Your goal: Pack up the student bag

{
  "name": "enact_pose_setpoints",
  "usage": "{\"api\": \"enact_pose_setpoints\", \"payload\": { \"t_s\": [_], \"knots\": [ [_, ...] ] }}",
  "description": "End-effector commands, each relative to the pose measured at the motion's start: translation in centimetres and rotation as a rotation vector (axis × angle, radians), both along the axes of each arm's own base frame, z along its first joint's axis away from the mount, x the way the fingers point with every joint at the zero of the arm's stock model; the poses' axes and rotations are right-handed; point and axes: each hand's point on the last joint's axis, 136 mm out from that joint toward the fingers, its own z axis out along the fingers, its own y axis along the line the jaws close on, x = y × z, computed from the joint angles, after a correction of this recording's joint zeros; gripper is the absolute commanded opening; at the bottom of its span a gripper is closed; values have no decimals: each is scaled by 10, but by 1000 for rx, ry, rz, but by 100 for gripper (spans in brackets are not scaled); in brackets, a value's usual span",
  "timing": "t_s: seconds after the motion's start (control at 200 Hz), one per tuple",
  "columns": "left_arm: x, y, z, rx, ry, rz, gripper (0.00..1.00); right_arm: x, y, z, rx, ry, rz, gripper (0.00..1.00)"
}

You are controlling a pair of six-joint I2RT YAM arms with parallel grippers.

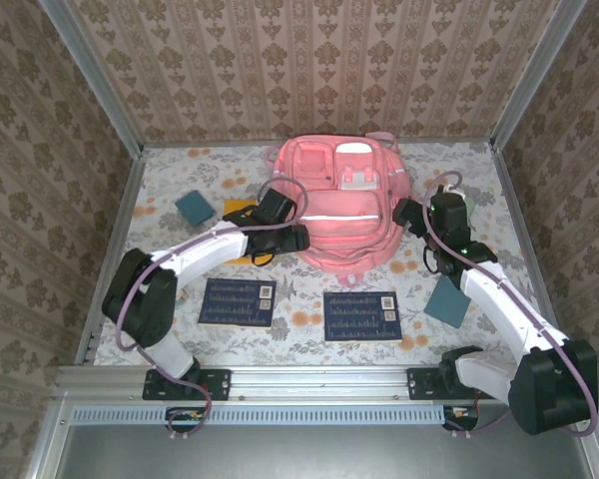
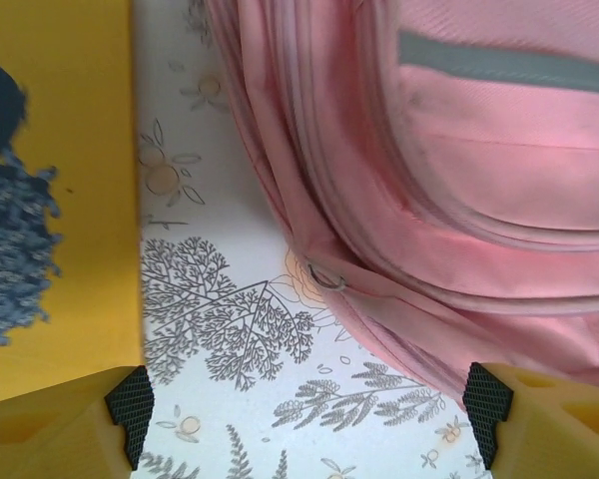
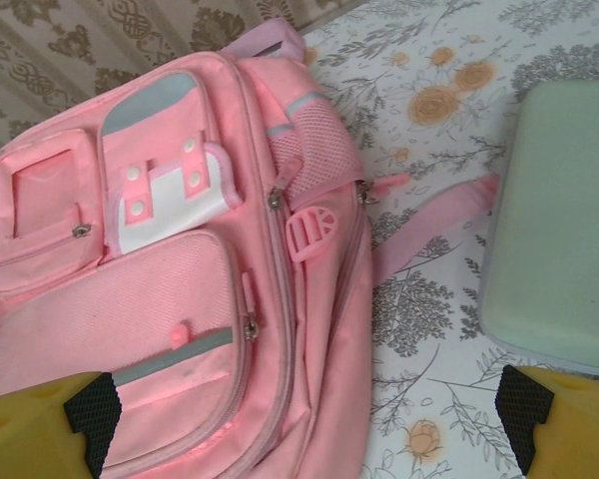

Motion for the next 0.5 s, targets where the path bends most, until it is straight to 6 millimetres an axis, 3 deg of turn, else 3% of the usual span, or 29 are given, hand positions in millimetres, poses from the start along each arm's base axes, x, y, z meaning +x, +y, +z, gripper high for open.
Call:
{"api": "enact_pose_setpoints", "payload": {
  "t_s": [0.0, 0.13, 0.275, 0.335, 0.425, 0.495],
  "knots": [
    [2, -23, 11, -98, 32, 25, 83, 2, 10, 4, -2, 8, 45, 100],
    [7, -41, 4, -112, 40, 10, 82, 4, 20, -2, 2, 29, 84, 100],
    [13, -48, -12, -107, 66, 21, 73, 7, 31, -7, 3, 52, 139, 100],
    [16, -45, -16, -84, 66, 28, 57, 8, 35, -7, 2, 60, 160, 100],
    [21, -30, -19, -42, 63, 57, 22, 10, 44, -6, 3, 64, 203, 100],
    [26, -11, -18, -7, 67, 89, 10, 11, 50, -5, 7, 69, 236, 100]
  ]
}}
